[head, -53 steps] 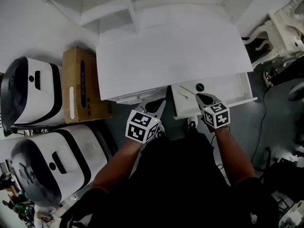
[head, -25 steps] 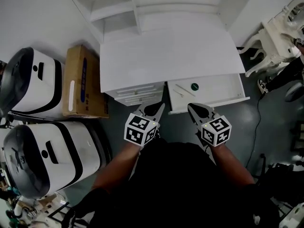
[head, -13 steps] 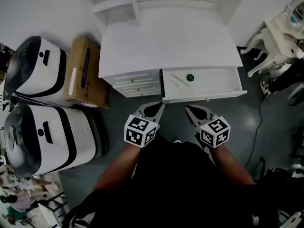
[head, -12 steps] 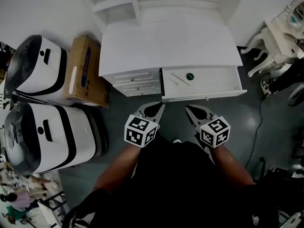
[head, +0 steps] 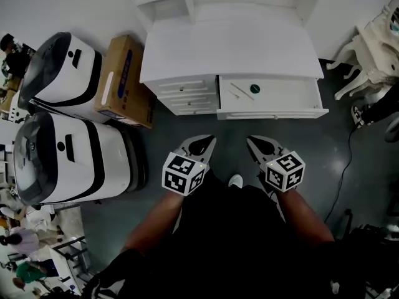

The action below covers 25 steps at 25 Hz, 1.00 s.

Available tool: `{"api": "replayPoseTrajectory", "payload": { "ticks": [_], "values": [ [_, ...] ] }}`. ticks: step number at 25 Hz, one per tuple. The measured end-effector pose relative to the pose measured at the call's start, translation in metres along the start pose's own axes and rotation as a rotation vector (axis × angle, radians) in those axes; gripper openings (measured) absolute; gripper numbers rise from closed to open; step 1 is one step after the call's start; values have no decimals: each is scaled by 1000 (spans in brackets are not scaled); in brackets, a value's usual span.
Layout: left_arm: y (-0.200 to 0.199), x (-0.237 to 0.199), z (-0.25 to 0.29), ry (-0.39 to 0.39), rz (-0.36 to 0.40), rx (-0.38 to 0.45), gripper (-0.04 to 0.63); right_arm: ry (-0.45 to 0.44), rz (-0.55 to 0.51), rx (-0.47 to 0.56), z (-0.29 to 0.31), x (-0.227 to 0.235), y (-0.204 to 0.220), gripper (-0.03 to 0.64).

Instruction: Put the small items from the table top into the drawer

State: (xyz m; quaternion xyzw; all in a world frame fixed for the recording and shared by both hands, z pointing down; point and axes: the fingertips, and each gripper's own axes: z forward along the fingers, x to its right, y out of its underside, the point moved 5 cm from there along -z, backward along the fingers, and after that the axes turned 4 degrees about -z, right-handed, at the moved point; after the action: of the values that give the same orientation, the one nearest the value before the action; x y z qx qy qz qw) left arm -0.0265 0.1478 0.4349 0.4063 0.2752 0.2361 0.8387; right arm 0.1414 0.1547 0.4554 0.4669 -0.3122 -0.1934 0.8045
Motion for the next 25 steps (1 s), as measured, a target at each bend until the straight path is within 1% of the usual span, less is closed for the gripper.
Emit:
{"api": "replayPoseTrajectory", "payload": {
  "ticks": [3,6,9,13,18,25],
  "values": [
    [-1,-4,-12,-18,-2,6,9,-8,-6,4,-1,-8,-2,26],
    [-3,-9,-18,-15,-4,16,9,-7,-11,11,0,-18,-6,26],
    [-7,-13,-23,7,4,26,9,1,-12,17,1,-29,-8,26],
    [-14,-20,-36,49,27,31,9,41,7,26,7,-43,-10,26],
    [-10,-37,-54,88,46,22,9,92,24,47,19,-66,-13,26],
    [-4,-59,-70,123,56,15,9,140,33,57,33,-91,-10,26]
  ]
}}
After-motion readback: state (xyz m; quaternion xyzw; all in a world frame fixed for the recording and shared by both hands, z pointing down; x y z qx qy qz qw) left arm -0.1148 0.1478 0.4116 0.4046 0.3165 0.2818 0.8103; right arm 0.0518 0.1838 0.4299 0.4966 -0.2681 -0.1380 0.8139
